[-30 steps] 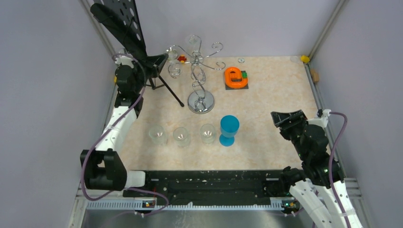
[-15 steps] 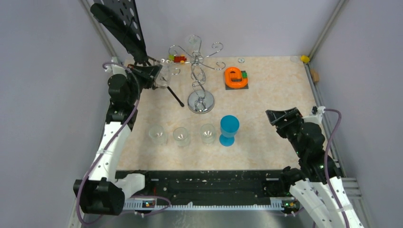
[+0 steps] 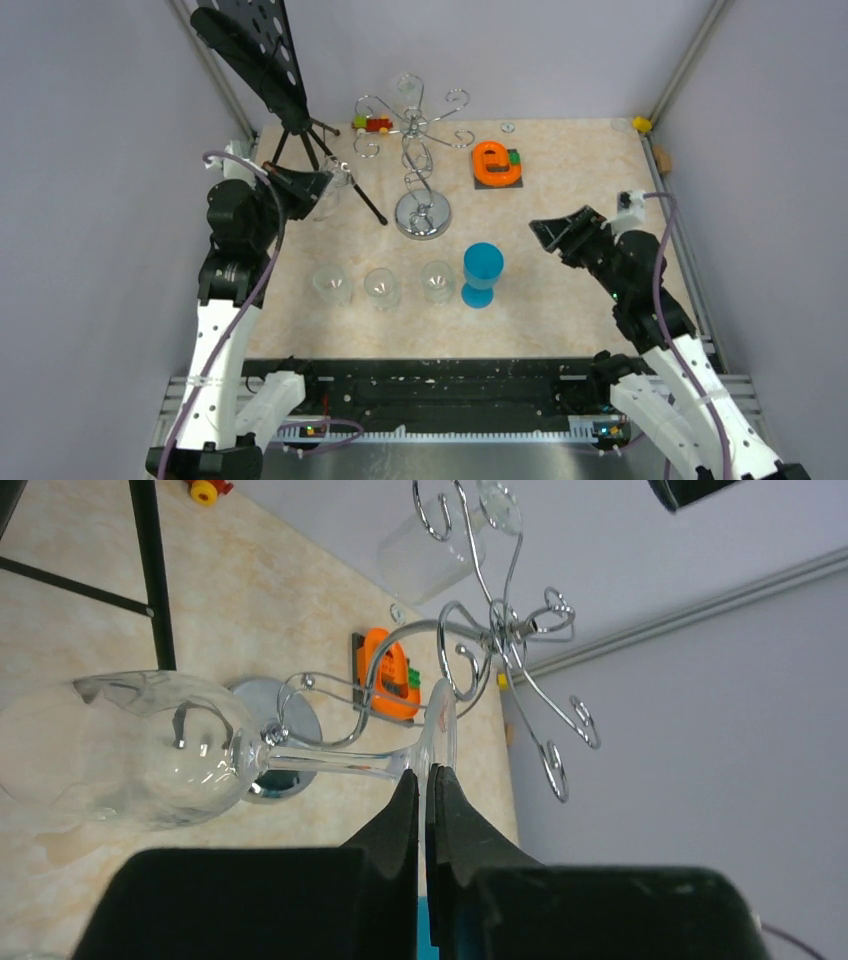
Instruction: Take the wine glass off the wine glass rack
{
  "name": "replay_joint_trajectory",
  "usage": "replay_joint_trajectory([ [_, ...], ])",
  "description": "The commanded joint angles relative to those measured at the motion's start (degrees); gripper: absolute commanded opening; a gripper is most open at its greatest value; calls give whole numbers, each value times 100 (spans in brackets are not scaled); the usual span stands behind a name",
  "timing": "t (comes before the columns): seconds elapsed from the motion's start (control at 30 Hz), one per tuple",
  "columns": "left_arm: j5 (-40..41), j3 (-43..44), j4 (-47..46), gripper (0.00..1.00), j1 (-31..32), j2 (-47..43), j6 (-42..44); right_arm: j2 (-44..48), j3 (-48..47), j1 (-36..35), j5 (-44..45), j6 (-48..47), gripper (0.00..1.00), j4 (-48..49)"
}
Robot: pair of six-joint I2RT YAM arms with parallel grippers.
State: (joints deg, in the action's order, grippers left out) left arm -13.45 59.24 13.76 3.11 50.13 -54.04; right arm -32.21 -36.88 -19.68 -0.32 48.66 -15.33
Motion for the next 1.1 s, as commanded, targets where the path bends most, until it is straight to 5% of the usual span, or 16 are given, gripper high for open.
replay_joint_trajectory([
  [0.0, -509, 531, 696, 0, -13, -232, 859, -620, -389, 13, -1515, -822, 65, 1237],
  [0.2, -2140, 485, 342, 0, -8, -336, 919, -1298, -252, -375, -2595, -1310, 65, 2764],
  [0.37, -3267, 182, -710, 0, 103, -315, -12, -1738, -335, -1265, -2675, -2184, 66, 3709],
  [0.53, -3369, -35, -1236, 0, 267, -132, -1270, -2099, -120, -2120, -2253, -3215, 66, 4959],
  [0.73, -4003, -443, -2233, 0, 295, 163, -2692, -2706, 78, -2185, -2441, -4046, 66, 6710],
  [1.07, -4205, -346, -2296, 0, 372, 170, -2827, -3956, -770, -2411, -3921, -4402, 62, 7442],
])
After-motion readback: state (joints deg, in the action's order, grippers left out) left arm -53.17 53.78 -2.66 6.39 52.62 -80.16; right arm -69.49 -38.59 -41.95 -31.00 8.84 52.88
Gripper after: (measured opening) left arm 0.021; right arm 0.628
